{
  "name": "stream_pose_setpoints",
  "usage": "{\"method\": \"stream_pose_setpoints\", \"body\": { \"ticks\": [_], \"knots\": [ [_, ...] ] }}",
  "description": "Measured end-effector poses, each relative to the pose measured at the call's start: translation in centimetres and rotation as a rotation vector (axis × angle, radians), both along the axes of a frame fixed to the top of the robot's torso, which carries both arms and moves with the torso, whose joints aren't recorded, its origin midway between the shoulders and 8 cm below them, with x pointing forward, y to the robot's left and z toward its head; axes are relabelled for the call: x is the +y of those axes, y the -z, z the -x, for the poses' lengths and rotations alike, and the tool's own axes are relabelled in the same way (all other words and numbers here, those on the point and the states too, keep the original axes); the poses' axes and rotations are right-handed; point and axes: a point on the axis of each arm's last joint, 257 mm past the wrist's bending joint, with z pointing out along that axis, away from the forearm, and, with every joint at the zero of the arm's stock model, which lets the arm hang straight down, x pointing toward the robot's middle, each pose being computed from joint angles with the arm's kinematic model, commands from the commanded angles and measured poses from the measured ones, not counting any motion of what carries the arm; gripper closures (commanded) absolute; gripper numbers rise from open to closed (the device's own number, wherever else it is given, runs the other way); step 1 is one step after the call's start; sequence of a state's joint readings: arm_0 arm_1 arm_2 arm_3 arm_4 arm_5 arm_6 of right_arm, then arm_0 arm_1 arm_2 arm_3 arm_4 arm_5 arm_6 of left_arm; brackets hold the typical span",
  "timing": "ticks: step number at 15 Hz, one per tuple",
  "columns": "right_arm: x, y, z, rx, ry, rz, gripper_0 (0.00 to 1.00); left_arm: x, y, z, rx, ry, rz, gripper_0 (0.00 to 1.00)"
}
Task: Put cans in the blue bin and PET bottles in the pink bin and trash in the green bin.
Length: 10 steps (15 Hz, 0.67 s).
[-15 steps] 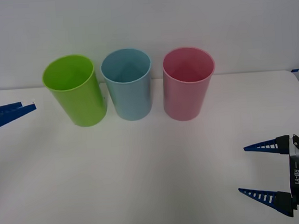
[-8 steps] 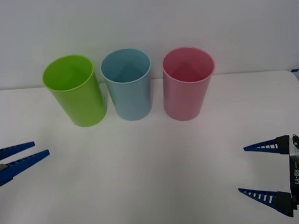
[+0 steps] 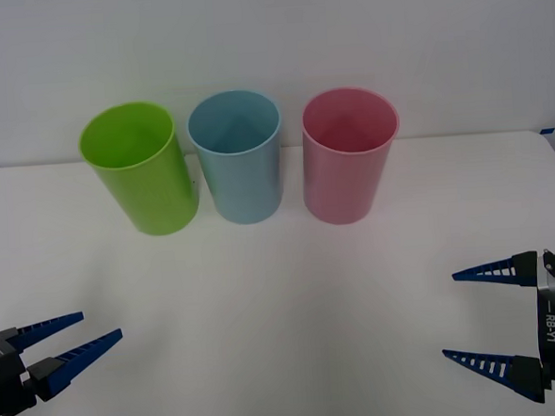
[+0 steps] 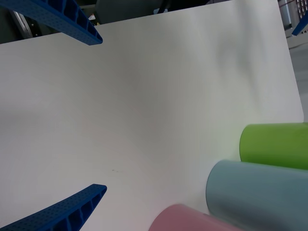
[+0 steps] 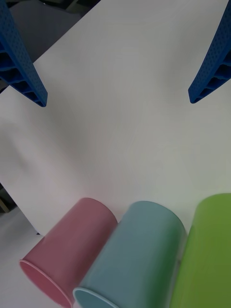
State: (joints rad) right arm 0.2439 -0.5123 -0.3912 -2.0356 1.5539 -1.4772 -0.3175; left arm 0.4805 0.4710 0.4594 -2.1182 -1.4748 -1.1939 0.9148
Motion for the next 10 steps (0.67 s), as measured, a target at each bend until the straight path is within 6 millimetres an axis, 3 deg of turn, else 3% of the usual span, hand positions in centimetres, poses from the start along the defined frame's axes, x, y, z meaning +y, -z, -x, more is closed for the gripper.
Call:
{"method": "stream_pose_setpoints", "body": {
  "ticks": [4, 10],
  "knots": [
    [0.0, 0.0, 0.0, 0.000, 0.000, 0.000, 0.00, -0.2, 1.4, 0.9, 0.024, 0.003, -0.009, 0.00],
    [0.0, 0.0, 0.0, 0.000, 0.000, 0.000, 0.00, -0.4, 1.6, 1.1, 0.025, 0.009, -0.012, 0.00]
  ]
}}
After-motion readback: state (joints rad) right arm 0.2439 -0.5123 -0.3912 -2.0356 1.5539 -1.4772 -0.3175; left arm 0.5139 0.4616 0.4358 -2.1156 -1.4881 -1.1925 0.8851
